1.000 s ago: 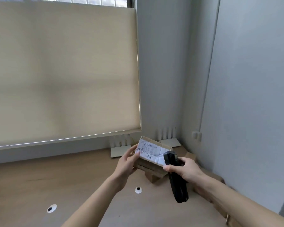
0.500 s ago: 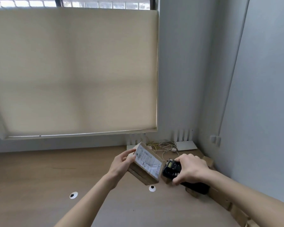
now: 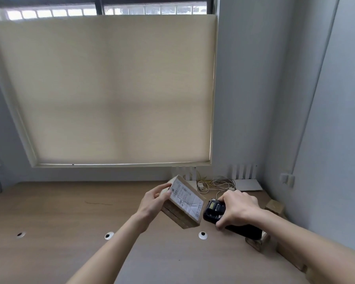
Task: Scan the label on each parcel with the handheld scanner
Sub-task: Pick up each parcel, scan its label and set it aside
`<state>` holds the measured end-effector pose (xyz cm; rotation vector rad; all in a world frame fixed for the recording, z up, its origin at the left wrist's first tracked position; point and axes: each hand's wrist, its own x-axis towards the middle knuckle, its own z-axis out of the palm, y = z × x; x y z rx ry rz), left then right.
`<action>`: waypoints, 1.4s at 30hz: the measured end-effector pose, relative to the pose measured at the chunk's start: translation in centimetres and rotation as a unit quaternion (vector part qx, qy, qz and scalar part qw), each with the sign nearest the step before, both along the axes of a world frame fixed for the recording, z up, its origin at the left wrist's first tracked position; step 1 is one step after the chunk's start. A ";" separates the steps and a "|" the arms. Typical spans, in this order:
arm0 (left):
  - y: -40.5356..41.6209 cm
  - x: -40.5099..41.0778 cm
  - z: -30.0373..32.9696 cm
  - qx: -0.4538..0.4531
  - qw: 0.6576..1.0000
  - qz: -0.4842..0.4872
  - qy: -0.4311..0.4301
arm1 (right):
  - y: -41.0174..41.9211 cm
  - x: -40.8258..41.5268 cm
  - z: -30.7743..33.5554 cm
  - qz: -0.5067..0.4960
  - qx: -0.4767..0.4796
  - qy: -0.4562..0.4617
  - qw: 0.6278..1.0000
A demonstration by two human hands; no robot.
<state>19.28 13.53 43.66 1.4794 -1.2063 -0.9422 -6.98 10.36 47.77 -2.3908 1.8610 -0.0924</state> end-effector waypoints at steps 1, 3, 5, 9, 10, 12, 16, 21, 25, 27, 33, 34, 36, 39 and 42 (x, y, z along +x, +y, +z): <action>0.2 0.1 0.0 -0.001 1.000 0.002 0.001 | 0.1 0.1 0.1 0.002 0.001 -0.001 1.000; 0.4 0.3 -0.1 -0.002 1.000 0.003 0.001 | 0.3 0.2 0.1 0.005 0.003 -0.007 1.000; 0.7 0.4 -0.1 -0.003 1.000 0.008 0.008 | 0.5 0.3 0.0 0.004 0.007 -0.029 1.000; 1.6 0.9 -0.5 -0.004 0.998 0.035 0.058 | 0.7 0.7 -0.6 -0.003 0.081 -0.150 0.985; 2.0 1.1 -0.8 -0.003 0.996 0.049 0.078 | 0.8 1.1 -0.9 0.003 0.108 -0.192 0.975; 2.9 1.7 -1.5 0.004 0.990 0.081 0.118 | 1.1 2.3 -1.8 0.020 0.152 -0.268 0.951; 6.5 4.1 -2.5 0.020 0.974 0.128 0.186 | 2.6 7.1 -3.4 0.062 0.195 -0.329 0.922; 14.4 11.4 -2.2 0.058 0.982 0.125 0.126 | 5.7 15.0 -3.1 0.117 0.208 -0.333 0.912; 20.8 18.4 -1.9 0.045 0.976 0.176 0.119 | 9.8 23.2 -2.1 0.171 0.223 -0.308 0.909; 24.3 22.3 -1.9 0.026 0.967 0.221 0.123 | 12.5 27.9 -1.7 0.198 0.236 -0.304 0.902; 36.4 35.1 -1.5 -0.006 0.945 0.307 0.116 | 22.3 41.8 -1.2 0.256 0.272 -0.295 0.880; 38.5 37.0 -1.5 -0.005 0.943 0.313 0.112 | 23.9 44.0 -1.2 0.263 0.275 -0.295 0.876; 42.6 40.5 -1.0 -0.003 0.939 0.325 0.109 | 27.0 48.0 -1.4 0.278 0.283 -0.295 0.869; 48.2 44.9 -0.4 0.005 0.933 0.347 0.094 | 31.2 53.7 -1.4 0.297 0.287 -0.294 0.862; 53.1 49.0 -0.5 0.010 0.929 0.361 0.084 | 34.6 59.3 -1.6 0.318 0.288 -0.289 0.856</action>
